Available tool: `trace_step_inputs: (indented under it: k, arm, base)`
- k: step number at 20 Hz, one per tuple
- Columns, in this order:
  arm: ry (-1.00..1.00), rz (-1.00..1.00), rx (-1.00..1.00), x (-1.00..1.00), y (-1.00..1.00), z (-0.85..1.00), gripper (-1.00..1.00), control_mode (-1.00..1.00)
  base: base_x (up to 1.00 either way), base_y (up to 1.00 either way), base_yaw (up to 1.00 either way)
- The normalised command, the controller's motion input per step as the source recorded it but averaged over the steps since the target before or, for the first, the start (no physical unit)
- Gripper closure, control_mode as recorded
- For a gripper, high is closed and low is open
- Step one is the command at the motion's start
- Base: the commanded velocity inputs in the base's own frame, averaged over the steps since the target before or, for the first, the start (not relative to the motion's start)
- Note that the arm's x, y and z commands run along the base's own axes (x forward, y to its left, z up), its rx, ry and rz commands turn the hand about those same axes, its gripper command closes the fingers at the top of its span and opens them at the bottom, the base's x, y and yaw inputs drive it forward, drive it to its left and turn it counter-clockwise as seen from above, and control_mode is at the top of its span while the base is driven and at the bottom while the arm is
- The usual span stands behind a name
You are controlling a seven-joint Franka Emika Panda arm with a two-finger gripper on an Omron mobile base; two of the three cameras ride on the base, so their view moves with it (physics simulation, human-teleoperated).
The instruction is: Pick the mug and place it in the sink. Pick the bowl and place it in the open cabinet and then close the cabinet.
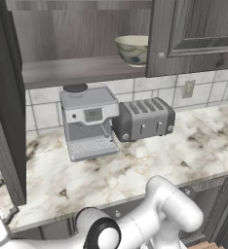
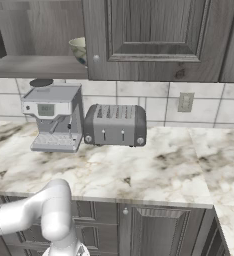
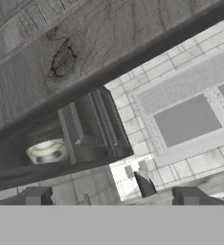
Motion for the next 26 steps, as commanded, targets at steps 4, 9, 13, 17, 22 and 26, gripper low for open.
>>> trace_step_inputs:
  k: [4, 9, 13, 17, 22, 26]
  arm:
    - [0.08, -0.14, 0.00, 0.30, -0.13, 0.00, -1.00, -1.00]
    - [0.07, -0.14, 0.01, 0.14, -0.21, 0.00, -1.00, -1.00]
    - [0.01, -0.12, 0.06, -0.01, -0.35, 0.00, -1.00, -1.00]
    - [0.00, -0.12, 0.05, -0.16, -0.41, 0.04, -1.00, -1.00]
    - [-0.06, -0.10, 0.01, -0.28, -0.08, 0.16, -1.00, -1.00]
    - [-0.03, -0.09, -0.07, -0.05, 0.37, 0.12, -1.00, -1.00]
  base:
    - [0.00, 0.00, 0.00]
    - [0.00, 0.00, 0.00]
    - [0.00, 0.00, 0.00]
    - [0.00, 0.00, 0.00]
    - [0.00, 0.00, 0.00]
    - [0.00, 0.00, 0.00]
